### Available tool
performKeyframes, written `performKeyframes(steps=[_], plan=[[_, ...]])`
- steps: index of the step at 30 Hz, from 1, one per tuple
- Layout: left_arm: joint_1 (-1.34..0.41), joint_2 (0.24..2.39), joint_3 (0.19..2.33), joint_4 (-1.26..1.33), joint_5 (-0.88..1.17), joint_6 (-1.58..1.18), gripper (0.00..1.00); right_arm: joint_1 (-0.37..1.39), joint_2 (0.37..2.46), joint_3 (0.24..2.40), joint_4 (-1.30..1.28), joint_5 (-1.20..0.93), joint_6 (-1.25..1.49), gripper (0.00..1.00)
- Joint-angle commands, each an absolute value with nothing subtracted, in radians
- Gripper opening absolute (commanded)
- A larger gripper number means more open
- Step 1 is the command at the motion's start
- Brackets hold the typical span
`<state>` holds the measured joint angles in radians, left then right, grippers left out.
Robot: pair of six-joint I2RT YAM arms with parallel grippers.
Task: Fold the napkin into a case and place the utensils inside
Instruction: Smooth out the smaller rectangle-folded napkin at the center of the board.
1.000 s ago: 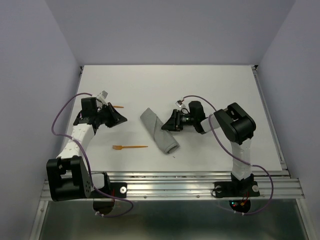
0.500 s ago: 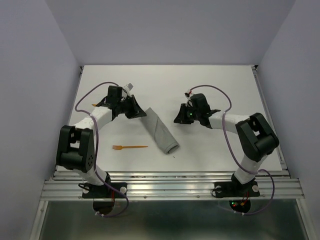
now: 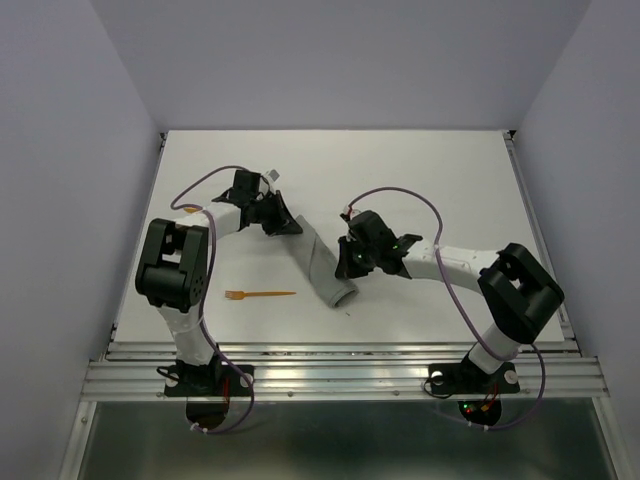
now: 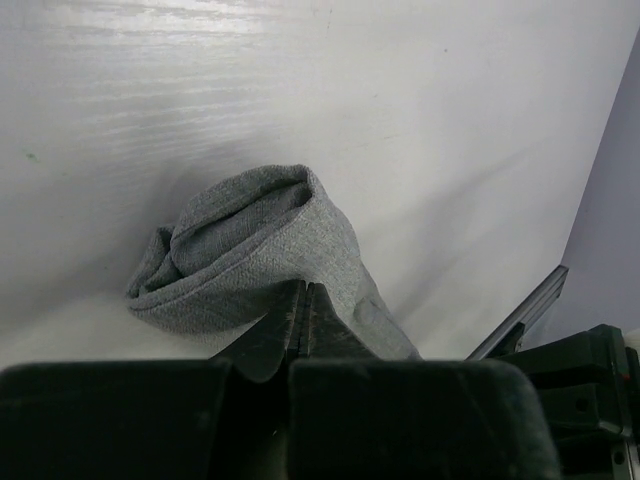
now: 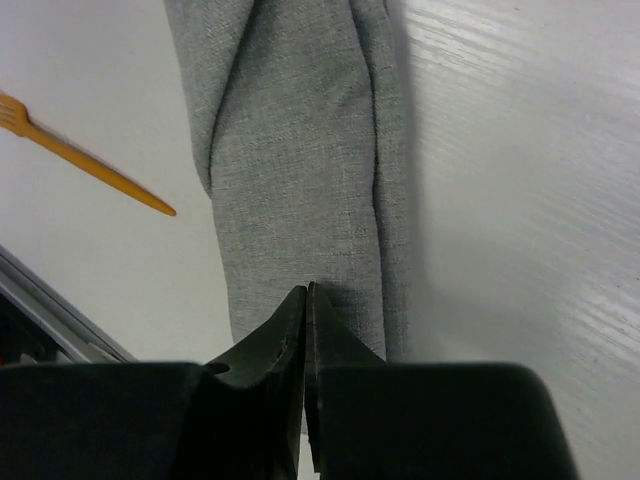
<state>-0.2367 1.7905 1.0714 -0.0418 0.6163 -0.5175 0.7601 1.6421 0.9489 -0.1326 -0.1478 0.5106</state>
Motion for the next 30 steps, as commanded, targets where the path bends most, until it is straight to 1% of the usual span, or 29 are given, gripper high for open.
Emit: performKeyframes(steps=[1,7,12,13,20,25,30], plan=[[-0.247,1.830,1.134,-0.008,0.629,-0.525,0.00,0.762,1.615,0.911,-0.179,-0.087,0.540,0.05],[-0.267,1.916,1.198,0.029,0.626,-0.548,0.00,0.762,1.649,0.868,-0.193,-0.014,0.537,0.01],[-0.279,1.967,1.247,0.031,0.618,-0.561,0.00,0.785,1.622,0.867,-0.196,-0.005,0.531,0.01],[-0.279,1.973,1.252,0.031,0.624,-0.564,0.00,0.795,1.612,0.870,-0.205,0.038,0.526,0.01],[-0.284,1.910,1.262,0.002,0.612,-0.557,0.00,0.860,1.522,0.926,-0.239,0.101,0.526,0.01],[-0.284,1.846,1.256,-0.038,0.594,-0.543,0.00,0.942,1.548,0.966,-0.267,0.127,0.548,0.01],[-0.284,1.818,1.226,-0.052,0.572,-0.528,0.00,0.969,1.591,0.934,-0.229,0.117,0.578,0.01]])
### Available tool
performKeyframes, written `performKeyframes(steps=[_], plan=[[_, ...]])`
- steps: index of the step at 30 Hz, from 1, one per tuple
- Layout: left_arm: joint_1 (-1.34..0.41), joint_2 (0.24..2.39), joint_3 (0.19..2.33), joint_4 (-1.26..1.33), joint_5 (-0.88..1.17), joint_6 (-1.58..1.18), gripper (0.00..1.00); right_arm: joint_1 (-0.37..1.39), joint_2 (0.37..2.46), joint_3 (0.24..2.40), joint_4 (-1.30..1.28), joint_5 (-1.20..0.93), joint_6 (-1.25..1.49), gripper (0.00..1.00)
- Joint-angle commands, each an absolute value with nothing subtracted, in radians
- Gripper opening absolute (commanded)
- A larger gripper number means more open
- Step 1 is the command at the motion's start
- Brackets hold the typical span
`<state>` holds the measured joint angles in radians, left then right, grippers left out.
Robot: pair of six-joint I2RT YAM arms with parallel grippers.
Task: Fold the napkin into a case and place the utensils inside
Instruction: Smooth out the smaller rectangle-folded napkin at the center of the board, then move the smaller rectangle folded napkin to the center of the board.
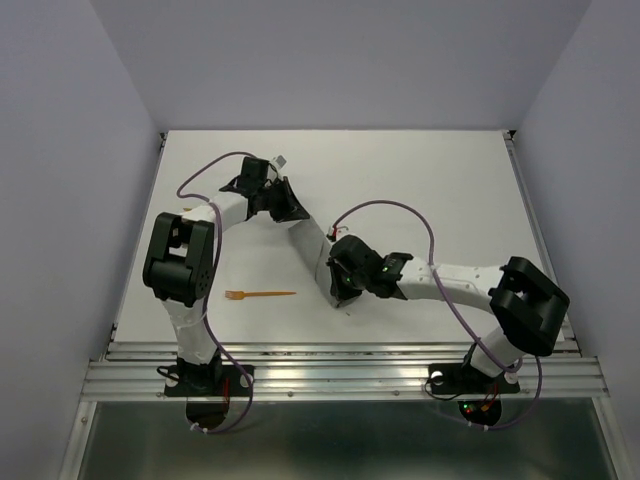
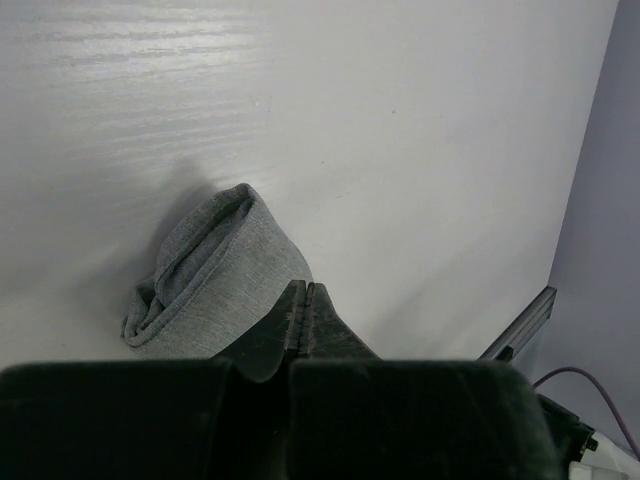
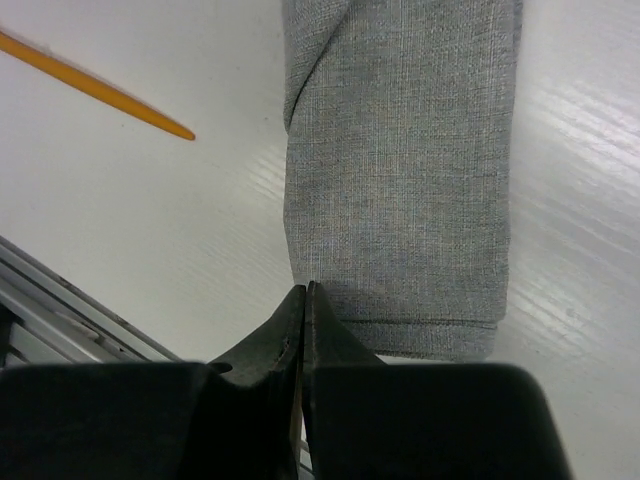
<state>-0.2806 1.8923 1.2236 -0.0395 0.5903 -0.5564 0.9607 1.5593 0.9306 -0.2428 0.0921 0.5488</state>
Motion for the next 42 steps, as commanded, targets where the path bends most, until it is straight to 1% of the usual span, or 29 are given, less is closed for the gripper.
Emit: performKeyframes(steps=[1,4,9,15,19,23,26,30,31,32,33,34,35,36,37,38,42], plan=[[-0.284,1.827,1.218,-0.054,0.569,-0.523,0.00,0.969,1.597,0.928,-0.222,0.120,0.583,0.01],[-0.284,1.861,1.212,-0.055,0.566,-0.514,0.00,0.969,1.627,0.902,-0.204,0.144,0.575,0.01],[-0.284,1.844,1.204,-0.038,0.543,-0.523,0.00,0.969,1.643,0.786,-0.053,0.083,0.448,0.02],[-0.253,1.789,1.264,-0.127,0.508,-0.485,0.00,0.959,1.745,0.802,-0.005,0.137,0.345,0.01],[-0.170,1.727,1.308,-0.184,0.477,-0.465,0.00,0.894,1.847,0.880,0.061,0.141,0.330,0.01],[-0.051,1.687,1.319,-0.230,0.431,-0.453,0.00,0.842,1.971,1.033,0.061,0.159,0.331,0.01],[0.017,1.672,1.327,-0.270,0.339,-0.442,0.00,0.802,2.002,1.086,0.046,0.155,0.347,0.01],[0.087,1.660,1.279,-0.256,0.296,-0.469,0.00,0.802,2.003,1.117,0.028,0.130,0.331,0.01],[0.113,1.667,1.270,-0.258,0.281,-0.471,0.01,0.802,1.984,1.117,0.022,0.126,0.324,0.03],[0.121,1.674,1.267,-0.265,0.244,-0.468,0.14,0.802,1.970,1.115,0.018,0.117,0.322,0.06],[0.126,1.680,1.269,-0.276,0.218,-0.466,0.18,0.802,1.951,1.115,0.005,0.106,0.321,0.13],[0.129,1.698,1.276,-0.287,0.192,-0.465,0.24,0.802,1.903,1.130,0.000,0.091,0.315,0.39],[0.130,1.706,1.281,-0.294,0.148,-0.463,0.29,0.802,1.873,1.137,-0.035,0.075,0.314,0.54],[0.130,1.712,1.284,-0.302,0.117,-0.468,0.38,0.802,1.846,1.143,-0.041,0.049,0.313,0.63],[0.130,1.718,1.282,-0.298,0.097,-0.478,0.41,0.802,1.795,1.147,-0.058,0.048,0.310,0.69],[0.130,1.723,1.282,-0.295,0.084,-0.477,0.41,0.802,1.774,1.153,-0.067,0.051,0.304,0.71],[0.120,1.715,1.264,-0.314,0.081,-0.457,0.41,0.802,1.700,1.167,-0.120,0.042,0.275,0.71]])
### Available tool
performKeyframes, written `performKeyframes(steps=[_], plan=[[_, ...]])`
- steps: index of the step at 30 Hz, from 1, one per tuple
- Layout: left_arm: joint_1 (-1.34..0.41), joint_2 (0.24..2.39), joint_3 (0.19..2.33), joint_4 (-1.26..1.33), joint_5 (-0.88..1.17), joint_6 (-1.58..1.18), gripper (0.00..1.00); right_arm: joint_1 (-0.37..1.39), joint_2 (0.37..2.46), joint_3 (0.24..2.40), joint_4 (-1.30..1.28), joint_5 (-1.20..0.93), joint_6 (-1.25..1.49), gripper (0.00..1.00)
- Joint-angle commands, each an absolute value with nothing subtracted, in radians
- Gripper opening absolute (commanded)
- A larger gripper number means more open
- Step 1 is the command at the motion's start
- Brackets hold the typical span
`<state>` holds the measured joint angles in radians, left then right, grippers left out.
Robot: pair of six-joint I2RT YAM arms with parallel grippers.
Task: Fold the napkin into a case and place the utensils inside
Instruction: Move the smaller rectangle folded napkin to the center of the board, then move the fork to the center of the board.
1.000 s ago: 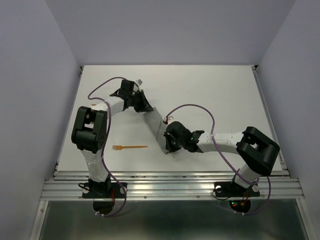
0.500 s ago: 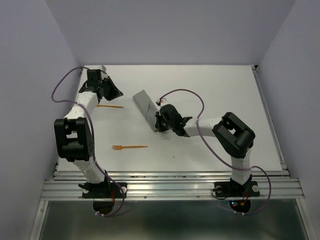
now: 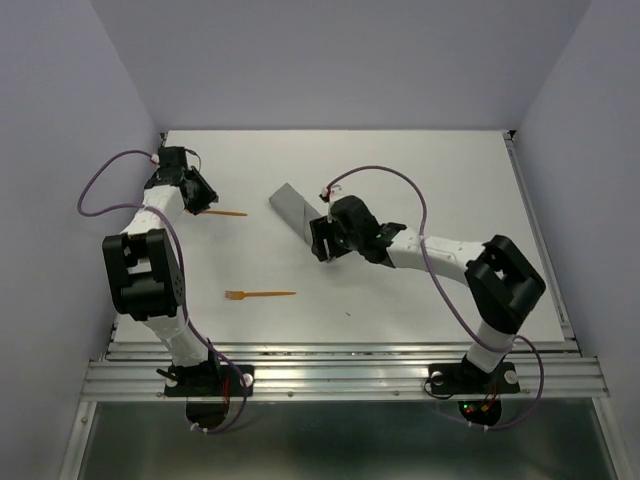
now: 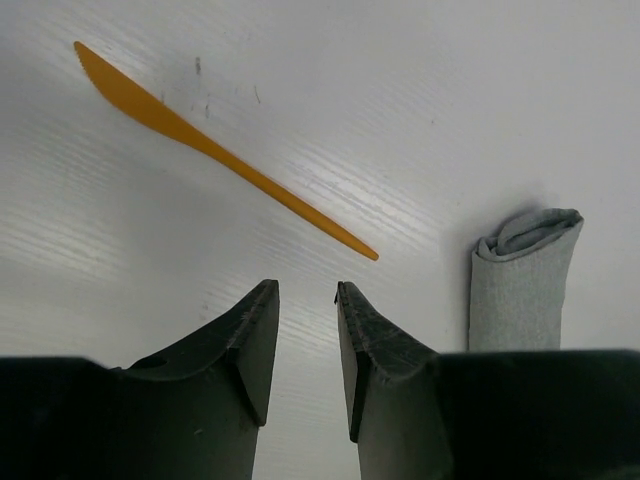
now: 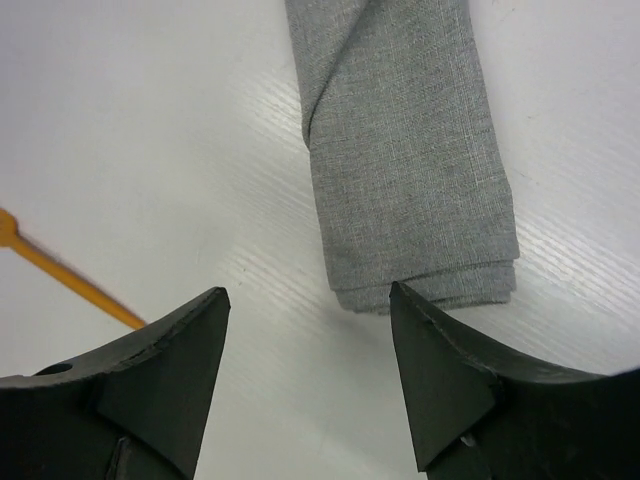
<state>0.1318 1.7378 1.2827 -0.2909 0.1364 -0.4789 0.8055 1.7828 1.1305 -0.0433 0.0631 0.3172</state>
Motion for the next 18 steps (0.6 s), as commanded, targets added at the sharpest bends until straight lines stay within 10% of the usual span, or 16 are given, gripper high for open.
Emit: performKeyframes(steps=[1,18], plan=[[0.118,1.686,1.234,-0.316,0.074,-0.454,0.41,0.825,1.681,1.166,-0.138,0.026,0.259,0.71],[0.118,1.499,1.223,-0.448,0.093,-0.382,0.42,1.153,1.951,1.350,-0.230,-0.060,0.425,0.71]])
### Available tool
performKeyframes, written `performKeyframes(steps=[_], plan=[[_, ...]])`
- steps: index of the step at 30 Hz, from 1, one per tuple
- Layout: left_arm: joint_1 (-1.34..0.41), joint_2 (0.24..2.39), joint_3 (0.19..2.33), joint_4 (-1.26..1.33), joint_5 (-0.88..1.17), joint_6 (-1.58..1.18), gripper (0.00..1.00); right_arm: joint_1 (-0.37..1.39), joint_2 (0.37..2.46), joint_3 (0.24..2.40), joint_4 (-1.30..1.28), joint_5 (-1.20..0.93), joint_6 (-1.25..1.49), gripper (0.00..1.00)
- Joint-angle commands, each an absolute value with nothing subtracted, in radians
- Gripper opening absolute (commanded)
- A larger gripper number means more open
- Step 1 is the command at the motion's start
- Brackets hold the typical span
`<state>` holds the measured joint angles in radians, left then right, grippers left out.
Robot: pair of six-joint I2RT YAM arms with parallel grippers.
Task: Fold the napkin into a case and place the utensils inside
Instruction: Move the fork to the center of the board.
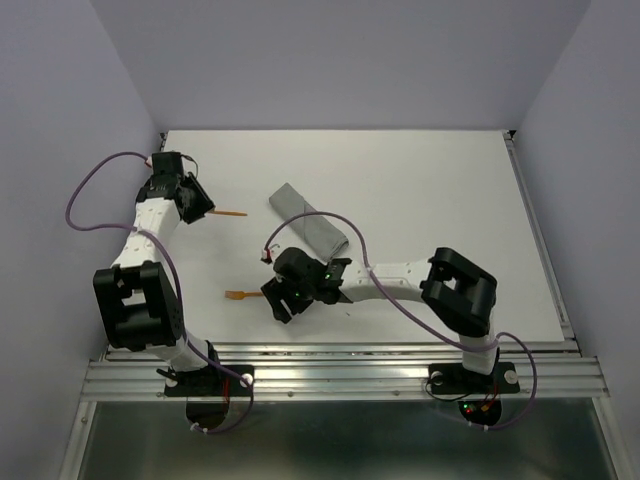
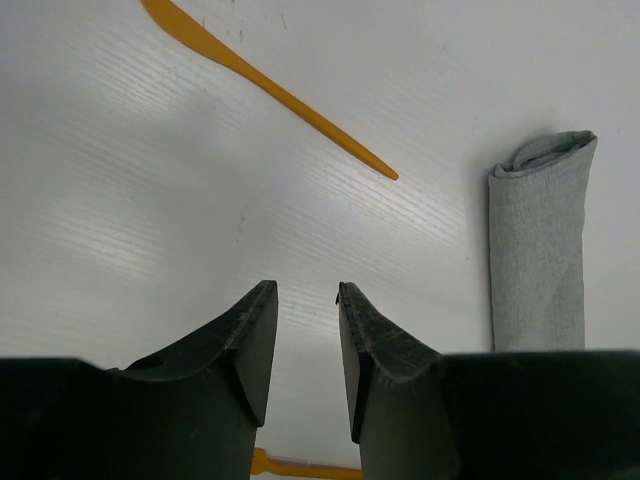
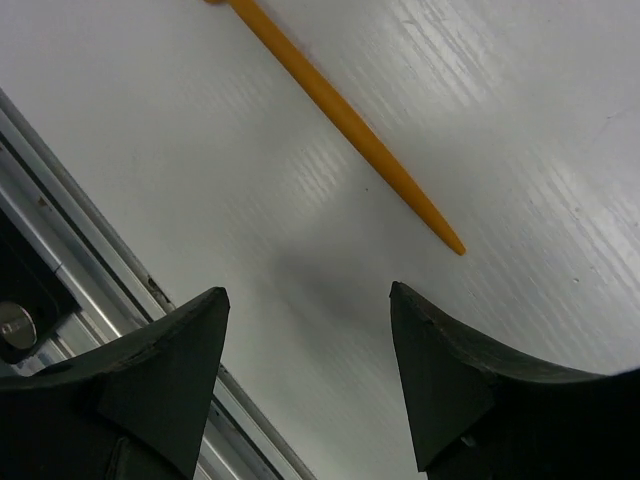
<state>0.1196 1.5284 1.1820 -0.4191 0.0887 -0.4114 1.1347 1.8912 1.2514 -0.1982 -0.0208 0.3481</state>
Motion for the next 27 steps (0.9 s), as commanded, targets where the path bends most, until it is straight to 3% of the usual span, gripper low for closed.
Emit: performKeyframes(steps=[1,8,13,19,23,27], plan=[[0.118,1.499,1.224,-0.446,0.098,-0.382,0.42,1.154,1.969,1.362,-0.239,-0.066,0.431,0.71],[0.118,1.428,1.216,-0.452,0.143,-0.377,0.43,1.154,2.123,1.460,-0.244,0.067,0.476,0.72],[0.120,1.396,1.206,-0.469,0.104,-0.347,0.45,1.129,2.239,1.645,-0.284,0.175,0.471,0.74],[0.118,1.488,1.095,-0.404,0.201,-0.321,0.43,1.092,2.296,1.776,-0.285,0.215,0.453,0.75],[0.114,1.512,0.973,-0.330,0.282,-0.365,0.41,1.092,2.170,1.708,-0.229,0.245,0.420,0.77],[0.094,1.514,0.902,-0.345,0.298,-0.367,0.40,1.060,2.010,1.501,-0.196,0.253,0.445,0.79]])
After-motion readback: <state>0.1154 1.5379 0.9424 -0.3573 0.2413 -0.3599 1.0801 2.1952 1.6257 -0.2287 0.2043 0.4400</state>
